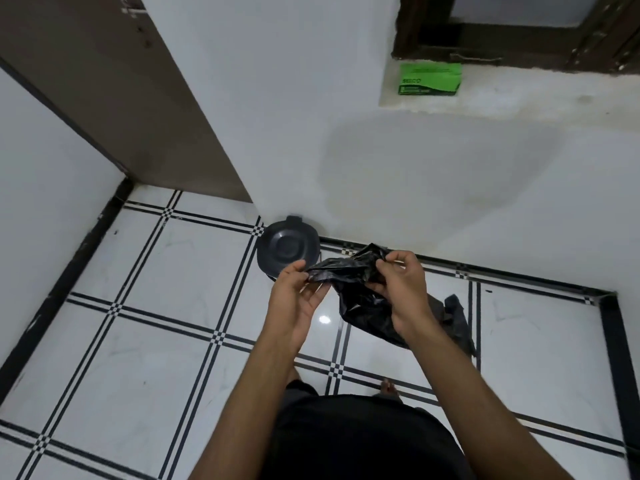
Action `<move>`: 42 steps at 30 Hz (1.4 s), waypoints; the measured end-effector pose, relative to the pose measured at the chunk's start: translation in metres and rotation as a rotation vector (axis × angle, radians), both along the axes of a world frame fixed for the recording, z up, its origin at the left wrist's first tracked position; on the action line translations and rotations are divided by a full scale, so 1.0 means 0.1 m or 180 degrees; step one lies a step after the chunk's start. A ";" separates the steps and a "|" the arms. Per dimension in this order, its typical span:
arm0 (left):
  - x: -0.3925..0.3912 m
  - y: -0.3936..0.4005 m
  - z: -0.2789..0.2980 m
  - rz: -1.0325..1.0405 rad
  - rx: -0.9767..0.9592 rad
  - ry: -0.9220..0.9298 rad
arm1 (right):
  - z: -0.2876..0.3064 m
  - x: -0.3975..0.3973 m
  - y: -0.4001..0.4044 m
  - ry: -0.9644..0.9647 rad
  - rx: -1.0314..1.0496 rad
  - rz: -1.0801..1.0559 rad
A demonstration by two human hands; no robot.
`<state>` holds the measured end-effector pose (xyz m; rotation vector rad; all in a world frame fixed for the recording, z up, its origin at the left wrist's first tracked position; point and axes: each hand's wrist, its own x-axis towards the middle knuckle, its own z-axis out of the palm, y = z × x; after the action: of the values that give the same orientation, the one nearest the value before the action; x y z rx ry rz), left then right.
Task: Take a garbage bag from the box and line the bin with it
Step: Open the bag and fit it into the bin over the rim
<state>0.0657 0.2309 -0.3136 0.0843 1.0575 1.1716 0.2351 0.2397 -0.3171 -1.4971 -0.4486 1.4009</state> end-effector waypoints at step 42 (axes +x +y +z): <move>-1.42 1.92 0.04 -0.0923 0.0868 0.4071 | -0.21 -0.96 2.20 -0.1883 0.0577 0.0343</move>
<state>-0.0758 0.4231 -0.3093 1.2902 1.8731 0.9284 0.1387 0.4601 -0.3380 -1.7415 -1.0055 0.9430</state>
